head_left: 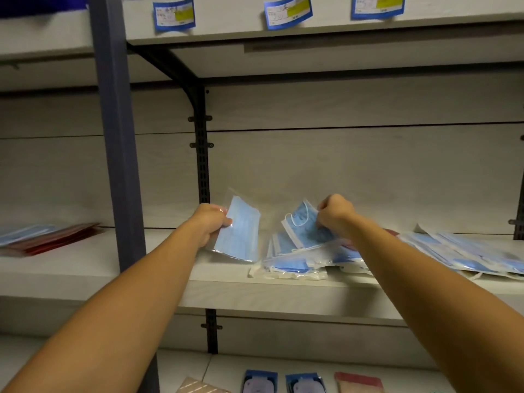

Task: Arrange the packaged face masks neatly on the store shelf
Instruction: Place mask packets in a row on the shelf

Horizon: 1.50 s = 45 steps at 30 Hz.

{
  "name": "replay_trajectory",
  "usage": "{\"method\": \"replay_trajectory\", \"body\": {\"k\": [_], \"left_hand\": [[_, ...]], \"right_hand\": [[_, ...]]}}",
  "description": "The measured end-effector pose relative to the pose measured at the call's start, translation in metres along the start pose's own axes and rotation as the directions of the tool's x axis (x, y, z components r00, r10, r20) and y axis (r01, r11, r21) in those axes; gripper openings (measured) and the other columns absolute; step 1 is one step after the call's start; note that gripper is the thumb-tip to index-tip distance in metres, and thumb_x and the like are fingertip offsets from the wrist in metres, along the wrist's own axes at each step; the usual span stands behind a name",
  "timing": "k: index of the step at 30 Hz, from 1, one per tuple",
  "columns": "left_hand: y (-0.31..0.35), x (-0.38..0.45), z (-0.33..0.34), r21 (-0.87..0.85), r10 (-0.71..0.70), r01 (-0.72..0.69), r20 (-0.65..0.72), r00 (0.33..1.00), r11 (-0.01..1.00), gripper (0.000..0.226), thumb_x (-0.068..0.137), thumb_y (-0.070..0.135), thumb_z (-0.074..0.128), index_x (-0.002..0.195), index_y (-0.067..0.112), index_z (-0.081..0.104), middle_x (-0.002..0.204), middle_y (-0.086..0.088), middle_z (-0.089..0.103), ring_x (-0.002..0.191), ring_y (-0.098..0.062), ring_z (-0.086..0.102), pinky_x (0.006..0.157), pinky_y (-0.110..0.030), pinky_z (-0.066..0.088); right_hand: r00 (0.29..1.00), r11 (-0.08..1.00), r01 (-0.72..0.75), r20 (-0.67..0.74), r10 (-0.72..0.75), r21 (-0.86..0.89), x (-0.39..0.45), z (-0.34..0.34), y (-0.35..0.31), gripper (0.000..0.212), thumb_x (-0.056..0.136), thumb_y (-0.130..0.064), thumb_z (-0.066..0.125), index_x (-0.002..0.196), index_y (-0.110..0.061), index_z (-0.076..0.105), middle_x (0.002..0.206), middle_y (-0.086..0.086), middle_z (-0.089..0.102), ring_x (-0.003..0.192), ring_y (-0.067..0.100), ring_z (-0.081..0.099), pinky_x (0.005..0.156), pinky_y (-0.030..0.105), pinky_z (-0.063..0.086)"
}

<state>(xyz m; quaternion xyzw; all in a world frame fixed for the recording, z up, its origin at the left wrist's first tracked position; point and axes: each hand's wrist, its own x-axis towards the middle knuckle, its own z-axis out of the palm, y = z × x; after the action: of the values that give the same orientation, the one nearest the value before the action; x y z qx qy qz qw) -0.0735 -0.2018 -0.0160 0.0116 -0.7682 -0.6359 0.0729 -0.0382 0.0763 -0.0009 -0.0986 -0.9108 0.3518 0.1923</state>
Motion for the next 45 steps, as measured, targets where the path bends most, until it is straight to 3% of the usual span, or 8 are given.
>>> {"method": "replay_trajectory", "body": {"k": [5, 8, 14, 20, 25, 34, 39, 45], "left_hand": [[0.006, -0.007, -0.012, -0.081, 0.095, -0.108, -0.152, 0.984, 0.991, 0.027, 0.085, -0.009, 0.063, 0.094, 0.016, 0.068, 0.104, -0.012, 0.071, 0.088, -0.03, 0.071, 0.079, -0.045, 0.061], [0.01, -0.027, -0.017, -0.112, 0.142, -0.171, -0.227, 0.963, 0.979, 0.024, 0.087, -0.004, 0.062, 0.099, 0.016, 0.068, 0.101, -0.009, 0.071, 0.086, -0.027, 0.07, 0.071, -0.037, 0.058], [0.005, -0.071, -0.024, -0.15, 0.197, -0.264, -0.353, 0.914, 0.953, 0.018, 0.091, 0.001, 0.063, 0.1, 0.016, 0.066, 0.093, 0.0, 0.068, 0.079, -0.018, 0.065, 0.058, -0.026, 0.05], [0.002, -0.106, -0.044, -0.157, 0.166, -0.232, -0.349, 0.922, 0.96, 0.018, 0.091, 0.004, 0.065, 0.099, 0.02, 0.066, 0.099, -0.003, 0.07, 0.088, -0.02, 0.069, 0.071, -0.033, 0.057], [0.009, -0.13, -0.069, -0.16, 0.163, -0.227, -0.335, 0.928, 0.961, 0.015, 0.091, 0.007, 0.069, 0.094, 0.022, 0.068, 0.107, -0.007, 0.072, 0.096, -0.023, 0.069, 0.084, -0.041, 0.058], [-0.01, -0.178, -0.165, -0.112, 0.175, -0.237, -0.396, 0.901, 0.965, 0.02, 0.09, 0.004, 0.068, 0.109, 0.01, 0.069, 0.111, -0.01, 0.072, 0.101, -0.027, 0.07, 0.088, -0.043, 0.059], [-0.029, -0.207, -0.24, -0.089, 0.152, -0.22, -0.479, 0.864, 0.971, 0.023, 0.092, 0.005, 0.067, 0.115, 0.009, 0.067, 0.109, -0.007, 0.071, 0.097, -0.023, 0.07, 0.078, -0.037, 0.06], [-0.048, -0.241, -0.319, -0.05, 0.141, -0.201, -0.551, 0.822, 0.978, 0.022, 0.093, 0.007, 0.067, 0.114, 0.011, 0.067, 0.108, -0.004, 0.07, 0.094, -0.02, 0.069, 0.084, -0.043, 0.06]], "right_hand": [[0.995, 0.926, -0.09, 0.067, 0.07, 0.368, 0.001, -0.007, 0.0, 0.012, 0.091, 0.002, 0.068, 0.102, -0.001, 0.063, 0.092, 0.019, 0.07, 0.084, 0.033, 0.071, 0.077, 0.05, 0.061], [0.993, 0.861, -0.106, 0.1, 0.065, 0.496, 0.0, -0.008, 0.002, 0.025, 0.088, -0.001, 0.072, 0.11, -0.003, 0.062, 0.099, 0.017, 0.069, 0.092, 0.031, 0.068, 0.086, 0.054, 0.057], [0.981, 0.7, -0.154, 0.19, 0.027, 0.697, -0.006, 0.005, -0.006, 0.025, 0.08, -0.001, 0.075, 0.103, -0.002, 0.065, 0.08, 0.005, 0.051, 0.066, 0.022, 0.052, 0.06, 0.035, 0.047], [0.962, 0.64, -0.104, 0.239, -0.129, 0.762, -0.024, 0.026, -0.028, 0.017, 0.085, -0.002, 0.074, 0.1, -0.004, 0.065, 0.084, 0.005, 0.06, 0.071, 0.019, 0.059, 0.067, 0.031, 0.052], [0.942, 0.557, -0.071, 0.238, -0.234, 0.827, -0.051, 0.042, -0.057, 0.016, 0.085, 0.0, 0.075, 0.091, -0.012, 0.065, 0.098, 0.009, 0.07, 0.1, 0.03, 0.069, 0.094, 0.046, 0.056], [0.902, 0.56, -0.007, 0.247, -0.353, 0.829, -0.113, 0.071, -0.111, 0.021, 0.087, -0.001, 0.072, 0.108, 0.0, 0.07, 0.108, 0.014, 0.072, 0.1, 0.029, 0.071, 0.09, 0.045, 0.058], [0.895, 0.612, 0.009, 0.267, -0.358, 0.791, -0.156, 0.1, -0.147, 0.018, 0.085, -0.005, 0.075, 0.102, -0.005, 0.07, 0.106, 0.009, 0.071, 0.099, 0.027, 0.069, 0.083, 0.042, 0.059], [0.902, 0.674, 0.094, 0.224, -0.369, 0.732, -0.209, 0.135, -0.192, 0.02, 0.08, -0.006, 0.08, 0.097, -0.01, 0.071, 0.101, 0.005, 0.07, 0.1, 0.024, 0.067, 0.084, 0.041, 0.058]]}}
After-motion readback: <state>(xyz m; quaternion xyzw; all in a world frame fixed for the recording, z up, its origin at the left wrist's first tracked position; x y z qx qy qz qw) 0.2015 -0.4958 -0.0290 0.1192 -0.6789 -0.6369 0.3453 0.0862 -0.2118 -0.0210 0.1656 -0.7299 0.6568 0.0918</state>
